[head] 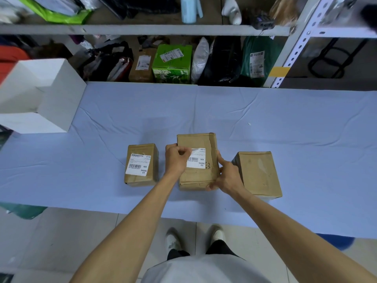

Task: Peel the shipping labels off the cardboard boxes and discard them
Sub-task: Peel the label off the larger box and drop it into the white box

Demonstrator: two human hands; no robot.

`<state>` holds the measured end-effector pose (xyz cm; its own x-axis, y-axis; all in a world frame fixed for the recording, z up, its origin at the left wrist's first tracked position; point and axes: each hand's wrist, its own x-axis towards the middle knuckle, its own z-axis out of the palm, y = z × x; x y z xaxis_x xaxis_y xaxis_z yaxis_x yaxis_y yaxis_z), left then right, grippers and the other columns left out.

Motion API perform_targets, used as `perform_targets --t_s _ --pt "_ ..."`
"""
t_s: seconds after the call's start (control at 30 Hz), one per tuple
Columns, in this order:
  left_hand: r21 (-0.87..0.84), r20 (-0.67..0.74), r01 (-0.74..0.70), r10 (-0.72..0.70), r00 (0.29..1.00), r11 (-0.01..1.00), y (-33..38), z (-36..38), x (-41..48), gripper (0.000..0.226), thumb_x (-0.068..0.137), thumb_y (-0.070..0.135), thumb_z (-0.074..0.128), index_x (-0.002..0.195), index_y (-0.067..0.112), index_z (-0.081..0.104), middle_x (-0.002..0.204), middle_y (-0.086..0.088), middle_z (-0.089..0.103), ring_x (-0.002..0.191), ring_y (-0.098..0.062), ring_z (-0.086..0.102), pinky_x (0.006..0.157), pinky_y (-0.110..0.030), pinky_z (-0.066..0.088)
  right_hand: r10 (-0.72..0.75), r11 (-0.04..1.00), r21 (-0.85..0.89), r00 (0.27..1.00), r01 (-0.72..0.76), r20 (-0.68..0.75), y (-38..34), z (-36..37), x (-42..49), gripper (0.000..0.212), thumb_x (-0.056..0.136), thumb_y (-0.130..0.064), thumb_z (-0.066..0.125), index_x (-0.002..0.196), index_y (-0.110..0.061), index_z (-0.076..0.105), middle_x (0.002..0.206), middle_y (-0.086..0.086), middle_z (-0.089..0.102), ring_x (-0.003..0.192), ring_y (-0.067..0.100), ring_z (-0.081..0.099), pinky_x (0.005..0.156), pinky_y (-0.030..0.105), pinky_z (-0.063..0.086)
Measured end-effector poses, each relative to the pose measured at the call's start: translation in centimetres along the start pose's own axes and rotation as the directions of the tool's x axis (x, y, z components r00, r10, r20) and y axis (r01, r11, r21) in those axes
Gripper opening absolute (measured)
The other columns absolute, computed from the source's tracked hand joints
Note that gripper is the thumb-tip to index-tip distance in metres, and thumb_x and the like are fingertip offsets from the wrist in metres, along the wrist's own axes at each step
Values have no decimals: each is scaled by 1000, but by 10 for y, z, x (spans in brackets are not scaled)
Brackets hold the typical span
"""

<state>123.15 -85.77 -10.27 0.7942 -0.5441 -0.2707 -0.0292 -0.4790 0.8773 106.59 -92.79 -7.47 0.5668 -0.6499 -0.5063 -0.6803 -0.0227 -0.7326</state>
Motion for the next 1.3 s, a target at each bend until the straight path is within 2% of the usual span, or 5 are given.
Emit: perform_targets --t_s 0.17,0.37,0.53,0.9,1.3 --pt "8 11 3 -3 1000 1000 -2 0 1 8 85 17 71 79 13 72 117 -11 56 100 -20 62 92 -36 54 77 989 126 997 -75 -15 -3 1 2 89 79 -1 73 149 -26 25 103 -4 55 77 8 55 47 15 50" --pt "25 15 12 -12 1000 1000 -4 -1 4 7 86 19 70 80 16 72 116 -9 59 100 -19 62 93 -36 53 -5 999 -44 1000 5 -1 -5 -1 -2 99 65 1 79 146 -28 31 97 1 57 82 17 59 74 30 56" --pt "26 18 27 -27 999 999 -4 -2 4 8 86 19 70 79 16 71 114 -9 61 100 -20 63 87 -29 53 40 999 0 999 -40 -14 -5 -2 0 82 73 0 75 142 -25 38 85 -10 55 70 10 57 53 14 50" --pt "52 35 34 -36 999 998 -4 0 4 14 88 23 68 85 9 72 116 -10 61 97 -19 63 64 -10 42 -17 999 -46 1000 17 0 -9 -2 -6 101 63 1 80 146 -27 30 98 -1 56 84 15 57 75 30 54" --pt "23 43 24 -25 999 999 -5 0 5 12 86 24 70 77 15 70 113 -12 62 97 -21 65 80 -28 53 123 989 80 992 -121 -15 -14 1 -8 112 62 2 83 150 -29 21 114 4 62 96 23 61 78 33 58"
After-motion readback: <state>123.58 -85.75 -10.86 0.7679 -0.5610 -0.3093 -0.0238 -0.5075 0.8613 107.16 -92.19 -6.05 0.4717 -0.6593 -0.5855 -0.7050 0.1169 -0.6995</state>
